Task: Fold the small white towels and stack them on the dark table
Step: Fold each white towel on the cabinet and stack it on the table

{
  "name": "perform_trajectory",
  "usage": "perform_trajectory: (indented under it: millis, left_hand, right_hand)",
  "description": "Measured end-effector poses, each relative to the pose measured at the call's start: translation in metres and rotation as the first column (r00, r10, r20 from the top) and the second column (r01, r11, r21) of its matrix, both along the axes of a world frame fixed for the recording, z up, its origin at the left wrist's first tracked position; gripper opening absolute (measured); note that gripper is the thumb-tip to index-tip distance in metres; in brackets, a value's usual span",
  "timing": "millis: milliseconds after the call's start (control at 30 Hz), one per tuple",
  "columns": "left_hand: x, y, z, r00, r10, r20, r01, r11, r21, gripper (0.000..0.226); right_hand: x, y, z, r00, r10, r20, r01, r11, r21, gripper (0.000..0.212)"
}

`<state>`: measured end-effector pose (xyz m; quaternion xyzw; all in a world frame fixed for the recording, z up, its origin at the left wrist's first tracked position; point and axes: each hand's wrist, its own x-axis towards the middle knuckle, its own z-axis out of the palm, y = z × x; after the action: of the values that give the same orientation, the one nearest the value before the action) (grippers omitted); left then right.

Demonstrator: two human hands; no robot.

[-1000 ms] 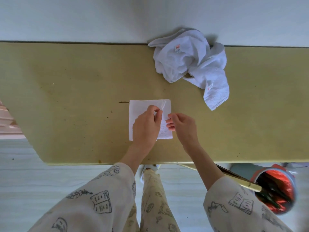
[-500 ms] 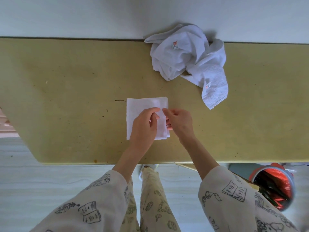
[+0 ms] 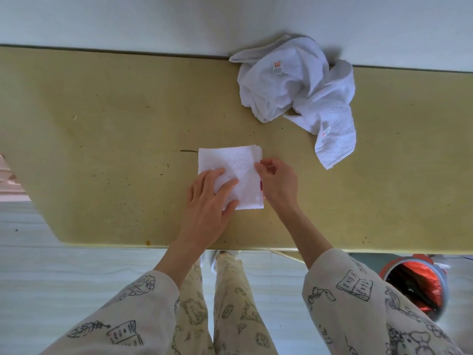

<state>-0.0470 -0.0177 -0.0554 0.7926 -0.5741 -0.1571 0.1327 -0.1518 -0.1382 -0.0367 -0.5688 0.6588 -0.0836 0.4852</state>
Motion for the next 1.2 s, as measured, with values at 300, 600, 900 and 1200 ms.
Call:
perform_trajectory:
  millis: [300,600,900,1200]
  left_hand:
    - [-0.002,-0.001,-0.004,0.993,-0.055,0.106,0.048,0.996,0.069,0.045]
    - [-0.014,-0.002,0.018,1.000,0.024,-0.008,-0.024,0.999,0.028,0.043]
    - [0.042,-0.057,0.019,0.991,-0.126,-0.046,0.123,0.990,-0.066,0.021]
    - [0.059,-0.069,0.011,0.955,-0.261,-0.144,0.249,0.964,-0.096,0.007]
  right_hand:
    - [-0.016,0.009,0.015,0.999,-0.018,0.029,0.016,0.996,0.083,0.017]
    - [-0.024,0.010,0.016,0.976,0.185,-0.111,-0.186,0.983,0.009,0.017]
    - [-0.029,0.002,0.016,0.937,0.330,-0.115,-0.344,0.927,-0.148,0.015]
    - [-0.029,0.003,0.012,0.955,0.272,-0.115,-0.289,0.941,-0.174,0.009]
